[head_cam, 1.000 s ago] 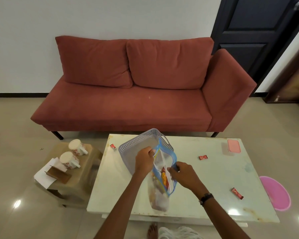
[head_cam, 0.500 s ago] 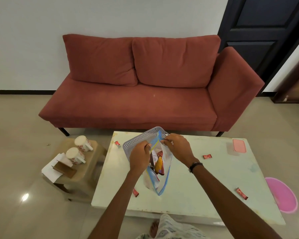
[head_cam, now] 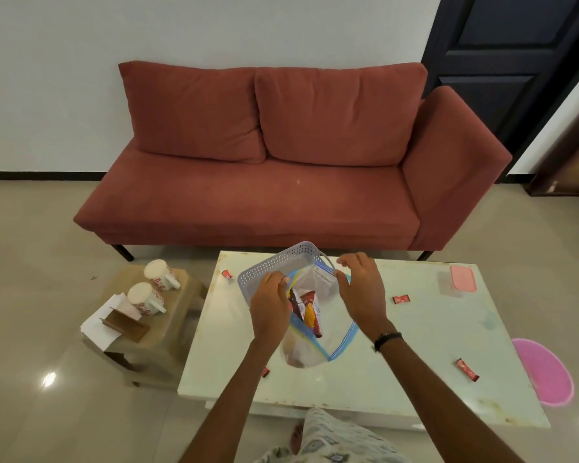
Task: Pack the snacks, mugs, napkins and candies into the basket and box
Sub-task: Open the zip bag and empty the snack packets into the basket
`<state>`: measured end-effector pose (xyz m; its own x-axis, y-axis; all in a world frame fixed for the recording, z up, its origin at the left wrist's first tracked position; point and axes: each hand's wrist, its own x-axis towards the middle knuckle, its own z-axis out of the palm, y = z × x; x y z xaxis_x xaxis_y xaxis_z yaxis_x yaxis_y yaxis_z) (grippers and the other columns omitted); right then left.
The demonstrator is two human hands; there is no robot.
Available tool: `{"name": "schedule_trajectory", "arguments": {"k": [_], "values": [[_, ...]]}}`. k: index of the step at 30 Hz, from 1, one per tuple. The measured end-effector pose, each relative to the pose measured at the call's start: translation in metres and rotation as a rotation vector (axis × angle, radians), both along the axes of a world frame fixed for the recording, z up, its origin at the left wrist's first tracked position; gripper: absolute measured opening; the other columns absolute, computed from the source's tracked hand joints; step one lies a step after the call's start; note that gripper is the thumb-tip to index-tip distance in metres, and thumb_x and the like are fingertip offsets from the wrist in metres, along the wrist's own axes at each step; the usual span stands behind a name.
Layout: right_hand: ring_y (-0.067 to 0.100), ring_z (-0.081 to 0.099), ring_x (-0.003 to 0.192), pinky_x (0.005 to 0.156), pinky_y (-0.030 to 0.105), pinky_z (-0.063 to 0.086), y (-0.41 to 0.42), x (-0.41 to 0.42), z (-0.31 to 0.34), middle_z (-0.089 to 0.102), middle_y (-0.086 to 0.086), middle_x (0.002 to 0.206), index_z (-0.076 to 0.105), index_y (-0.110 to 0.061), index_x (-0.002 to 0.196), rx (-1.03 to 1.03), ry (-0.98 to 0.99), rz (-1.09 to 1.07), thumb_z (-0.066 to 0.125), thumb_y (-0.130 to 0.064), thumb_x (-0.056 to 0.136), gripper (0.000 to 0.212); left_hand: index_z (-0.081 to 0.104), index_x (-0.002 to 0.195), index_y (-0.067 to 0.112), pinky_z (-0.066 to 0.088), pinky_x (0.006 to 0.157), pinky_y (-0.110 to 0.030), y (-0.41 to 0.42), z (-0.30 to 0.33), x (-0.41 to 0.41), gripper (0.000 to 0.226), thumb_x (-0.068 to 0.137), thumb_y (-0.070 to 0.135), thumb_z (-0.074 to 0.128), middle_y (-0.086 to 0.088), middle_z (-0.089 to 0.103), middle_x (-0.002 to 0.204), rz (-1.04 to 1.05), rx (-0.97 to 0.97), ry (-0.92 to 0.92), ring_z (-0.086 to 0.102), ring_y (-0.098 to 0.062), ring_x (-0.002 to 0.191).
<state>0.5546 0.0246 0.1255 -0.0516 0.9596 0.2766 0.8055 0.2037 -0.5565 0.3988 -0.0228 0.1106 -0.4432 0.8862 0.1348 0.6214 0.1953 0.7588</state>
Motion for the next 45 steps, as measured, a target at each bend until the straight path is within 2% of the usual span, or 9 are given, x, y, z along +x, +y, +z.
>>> {"name": "schedule_trajectory", "arguments": {"k": [2, 7, 10, 14, 19, 29, 33, 38, 45], "values": [[0.021, 0.054, 0.081, 0.067, 0.026, 0.041, -0.018, -0.012, 0.003, 0.063, 0.006, 0.087, 0.062, -0.008, 0.085, 0.048, 0.050, 0.061, 0.059, -0.010, 0.087, 0.004, 0.062, 0.089, 0.005, 0.047, 0.068, -0.027, -0.001, -0.001, 0.003, 0.022, 0.097, 0.015, 0.044, -0.012, 0.067, 0.093, 0.020, 0.010, -0.030, 0.055, -0.015, 0.080], [0.032, 0.062, 0.074, 0.065, 0.037, 0.046, -0.013, -0.046, -0.023, 0.068, 0.018, 0.076, 0.064, 0.004, 0.073, -0.482, -0.093, 0.232, 0.052, -0.011, 0.084, 0.022, 0.061, 0.090, 0.004, 0.054, 0.071, -0.040, -0.006, 0.003, 0.003, 0.021, 0.097, 0.016, 0.046, -0.012, 0.066, 0.094, 0.024, 0.045, -0.039, 0.060, -0.021, 0.083], [0.021, 0.044, 0.053, 0.052, 0.028, 0.032, -0.002, -0.064, -0.032, 0.047, 0.007, 0.053, 0.042, -0.007, 0.050, -0.590, -0.173, 0.277, 0.055, -0.022, 0.087, 0.042, 0.062, 0.096, 0.006, 0.054, 0.068, -0.031, -0.012, 0.007, -0.004, 0.021, 0.097, 0.018, 0.046, -0.009, 0.066, 0.099, 0.025, 0.060, -0.015, 0.059, -0.015, 0.086], [0.026, 0.051, 0.075, 0.064, 0.029, 0.035, 0.003, -0.086, -0.042, 0.052, 0.010, 0.069, 0.028, -0.018, 0.053, -0.646, -0.260, 0.310, 0.052, -0.028, 0.090, 0.045, 0.063, 0.096, 0.007, 0.041, 0.058, -0.010, -0.020, 0.009, -0.011, 0.021, 0.097, 0.021, 0.046, -0.006, 0.067, 0.098, 0.024, 0.072, 0.040, 0.057, -0.011, 0.082], [0.035, 0.063, 0.088, 0.071, 0.036, 0.045, -0.006, -0.099, -0.059, 0.064, 0.017, 0.084, 0.061, -0.001, 0.083, -0.610, -0.217, 0.270, 0.044, -0.024, 0.095, 0.031, 0.063, 0.097, 0.008, 0.041, 0.059, -0.012, -0.026, 0.014, -0.013, 0.021, 0.097, 0.020, 0.047, -0.005, 0.068, 0.100, 0.056, 0.103, 0.049, 0.055, -0.008, 0.080], [0.025, 0.049, 0.067, 0.057, 0.035, 0.033, 0.024, -0.088, -0.040, 0.055, 0.010, 0.071, 0.043, -0.013, 0.074, -0.428, -0.149, 0.202, 0.043, -0.008, 0.089, 0.016, 0.061, 0.091, 0.007, 0.042, 0.055, -0.017, 0.007, -0.001, -0.028, 0.024, 0.097, 0.022, 0.044, -0.008, 0.068, 0.092, 0.155, 0.003, -0.067, 0.057, -0.014, 0.074], [0.026, 0.058, 0.069, 0.059, 0.040, 0.047, 0.031, -0.074, -0.021, 0.066, 0.010, 0.076, 0.043, -0.015, 0.076, -0.410, 0.021, 0.149, 0.049, -0.015, 0.088, 0.013, 0.059, 0.090, 0.007, 0.053, 0.064, -0.033, 0.017, -0.003, -0.030, 0.022, 0.097, 0.022, 0.045, -0.010, 0.067, 0.092, 0.242, -0.012, -0.125, 0.060, -0.018, 0.076], [0.023, 0.058, 0.067, 0.048, 0.027, 0.037, 0.063, -0.064, -0.014, 0.065, 0.007, 0.076, 0.039, -0.021, 0.076, -0.331, 0.131, 0.131, 0.049, -0.020, 0.093, 0.020, 0.059, 0.090, 0.006, 0.035, 0.052, -0.014, 0.060, -0.015, -0.040, 0.026, 0.098, 0.023, 0.041, -0.010, 0.066, 0.089, 0.292, -0.071, -0.130, 0.055, -0.014, 0.072], [0.003, 0.056, 0.055, 0.040, 0.013, 0.037, 0.123, -0.064, -0.010, 0.064, -0.002, 0.069, 0.041, -0.017, 0.077, -0.243, 0.281, 0.166, 0.056, -0.020, 0.093, 0.021, 0.058, 0.088, 0.002, 0.042, 0.062, -0.029, 0.122, -0.029, -0.063, 0.026, 0.098, 0.020, 0.042, -0.012, 0.064, 0.085, 0.344, -0.057, -0.132, 0.057, -0.021, 0.075]]}}
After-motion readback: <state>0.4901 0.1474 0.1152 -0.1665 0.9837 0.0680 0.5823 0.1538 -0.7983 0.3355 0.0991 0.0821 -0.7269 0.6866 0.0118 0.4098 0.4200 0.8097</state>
